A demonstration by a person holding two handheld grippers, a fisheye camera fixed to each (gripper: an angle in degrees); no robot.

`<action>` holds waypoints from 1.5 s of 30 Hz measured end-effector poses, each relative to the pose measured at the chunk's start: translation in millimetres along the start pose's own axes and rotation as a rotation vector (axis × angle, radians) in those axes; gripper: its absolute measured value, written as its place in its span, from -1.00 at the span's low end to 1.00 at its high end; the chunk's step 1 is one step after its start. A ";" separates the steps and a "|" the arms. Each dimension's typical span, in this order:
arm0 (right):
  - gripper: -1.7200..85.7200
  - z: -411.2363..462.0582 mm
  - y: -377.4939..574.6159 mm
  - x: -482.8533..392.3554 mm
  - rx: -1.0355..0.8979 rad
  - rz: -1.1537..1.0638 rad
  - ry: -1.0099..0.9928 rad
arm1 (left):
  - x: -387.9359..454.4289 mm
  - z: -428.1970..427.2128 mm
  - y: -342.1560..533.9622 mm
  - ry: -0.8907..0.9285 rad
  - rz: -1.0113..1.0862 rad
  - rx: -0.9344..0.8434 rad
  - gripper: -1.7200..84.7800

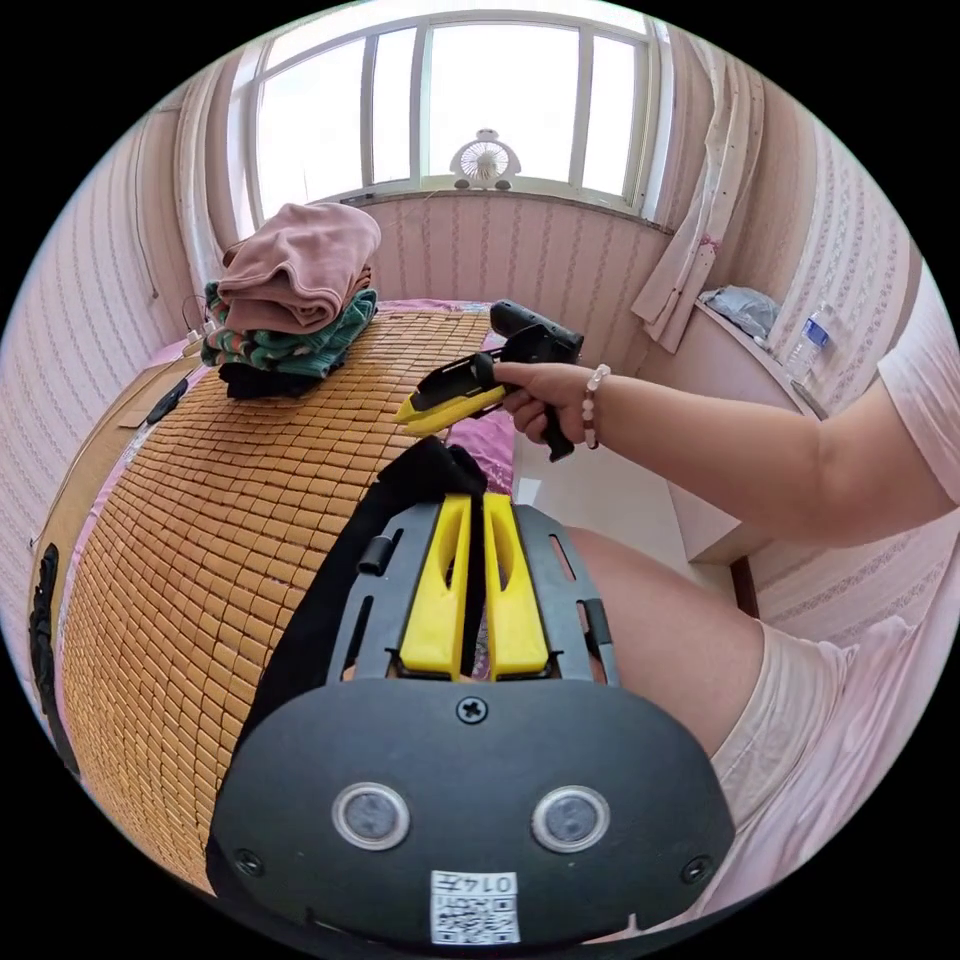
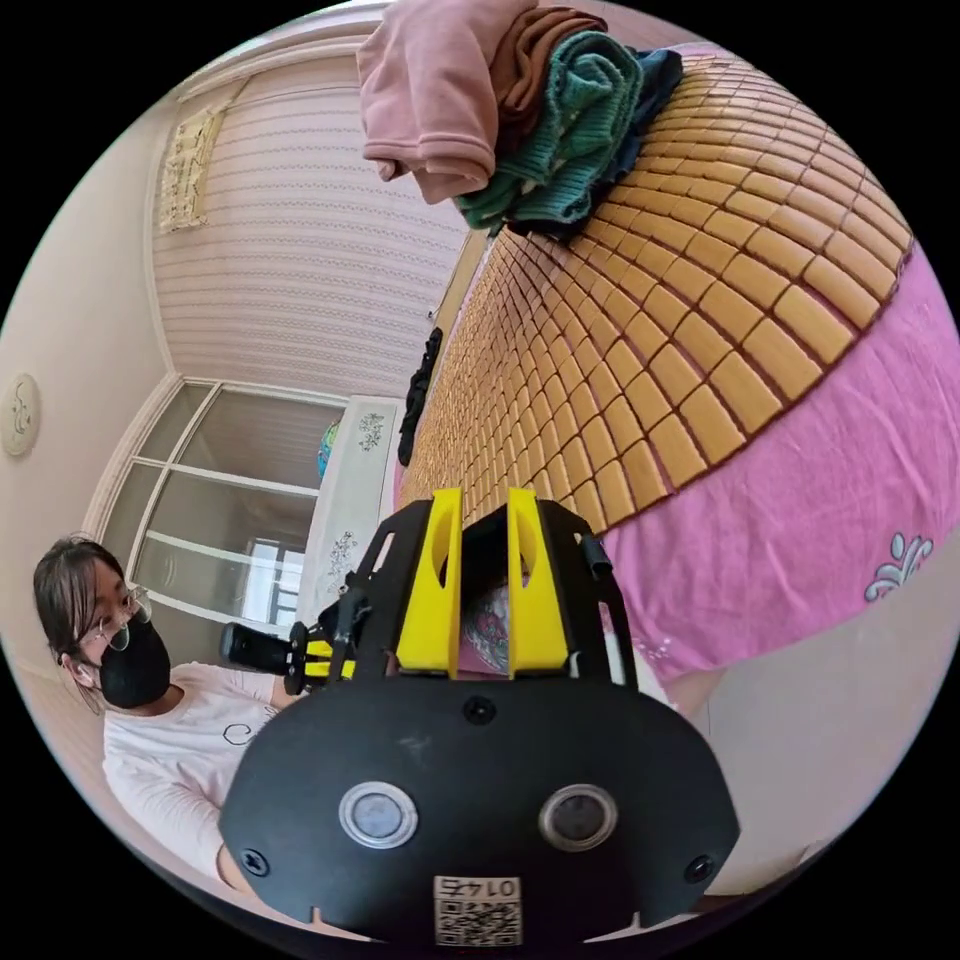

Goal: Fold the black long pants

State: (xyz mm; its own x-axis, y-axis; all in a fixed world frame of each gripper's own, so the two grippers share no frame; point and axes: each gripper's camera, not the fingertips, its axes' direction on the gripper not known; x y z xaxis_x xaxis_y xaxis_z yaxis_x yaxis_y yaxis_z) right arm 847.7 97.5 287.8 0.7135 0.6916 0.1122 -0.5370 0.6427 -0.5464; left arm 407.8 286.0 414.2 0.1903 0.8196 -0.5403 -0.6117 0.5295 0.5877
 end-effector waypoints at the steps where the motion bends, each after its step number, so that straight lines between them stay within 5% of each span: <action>1: -0.70 8.7 -0.3 5.8 -0.071 0.025 0.014 | 1.1 2.7 3.7 -0.006 0.005 -0.012 -0.98; 4: -0.64 36.1 4.5 18.1 -0.214 0.068 -0.017 | 4.4 7.3 12.5 0.007 0.011 -0.036 -0.98; 9: -0.52 48.1 -4.2 22.1 -0.148 0.126 -0.142 | 12.2 10.6 17.7 0.023 0.019 -0.049 -0.98; 18: -0.83 72.0 -16.2 9.4 -0.311 0.056 0.040 | 9.6 -5.1 19.9 0.020 0.018 -0.050 -0.98; 23: -0.93 58.0 -17.8 19.8 -0.162 0.100 -0.329 | 4.4 -30.3 20.3 -0.006 0.013 -0.023 -0.98; 27: -0.94 39.9 -31.0 7.0 -0.110 0.032 -0.411 | -5.5 -40.3 13.7 -0.024 -0.001 0.004 -0.98; 38: -0.95 -98.9 -48.1 -127.7 0.268 -0.315 -0.405 | -73.0 -132.3 -64.9 -0.030 -0.136 0.368 -0.98; 45: -0.94 33.9 -31.6 -260.6 -0.082 -0.526 -0.302 | -139.3 -243.1 44.1 -0.109 -0.349 0.469 -0.98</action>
State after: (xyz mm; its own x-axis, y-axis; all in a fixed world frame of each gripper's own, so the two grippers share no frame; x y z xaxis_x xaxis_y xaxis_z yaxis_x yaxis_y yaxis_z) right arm 663.4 -91.9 304.0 0.7080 0.3594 0.6079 -0.1027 0.9041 -0.4149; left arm 167.7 142.0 369.0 0.4121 0.5840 -0.6994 -0.0986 0.7917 0.6030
